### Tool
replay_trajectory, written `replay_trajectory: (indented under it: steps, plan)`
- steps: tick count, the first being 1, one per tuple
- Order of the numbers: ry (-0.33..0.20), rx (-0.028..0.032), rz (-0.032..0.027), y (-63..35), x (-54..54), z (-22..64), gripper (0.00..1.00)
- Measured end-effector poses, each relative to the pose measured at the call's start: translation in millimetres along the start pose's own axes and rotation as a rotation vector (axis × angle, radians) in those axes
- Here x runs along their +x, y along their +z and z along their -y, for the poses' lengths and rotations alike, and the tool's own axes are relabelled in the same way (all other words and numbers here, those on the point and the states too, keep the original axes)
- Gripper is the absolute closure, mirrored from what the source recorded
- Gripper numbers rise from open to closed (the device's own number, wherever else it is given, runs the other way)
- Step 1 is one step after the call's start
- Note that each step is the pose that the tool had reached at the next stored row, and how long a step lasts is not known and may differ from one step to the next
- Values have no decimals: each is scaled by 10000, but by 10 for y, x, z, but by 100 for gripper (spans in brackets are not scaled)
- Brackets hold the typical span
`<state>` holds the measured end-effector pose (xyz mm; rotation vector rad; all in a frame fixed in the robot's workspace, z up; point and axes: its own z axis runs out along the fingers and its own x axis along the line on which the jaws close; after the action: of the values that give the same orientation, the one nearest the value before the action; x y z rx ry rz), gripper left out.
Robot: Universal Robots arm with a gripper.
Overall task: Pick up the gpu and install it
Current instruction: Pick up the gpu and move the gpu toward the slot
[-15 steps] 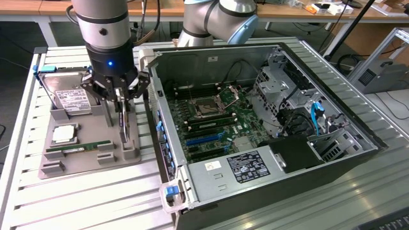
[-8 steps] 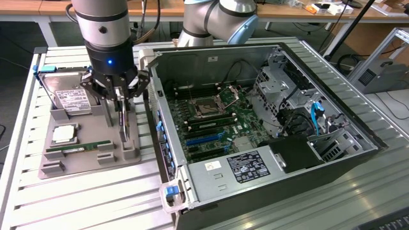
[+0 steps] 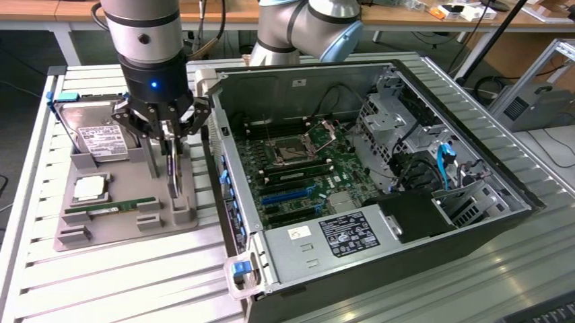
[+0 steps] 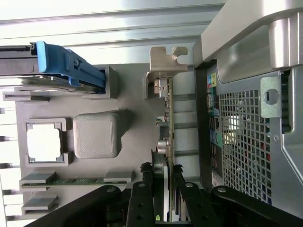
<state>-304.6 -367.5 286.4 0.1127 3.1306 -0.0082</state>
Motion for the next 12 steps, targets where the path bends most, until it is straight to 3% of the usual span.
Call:
replay_trajectory:
  steps: [12]
  plan:
    - [0,0,0,-45,0,0,73]
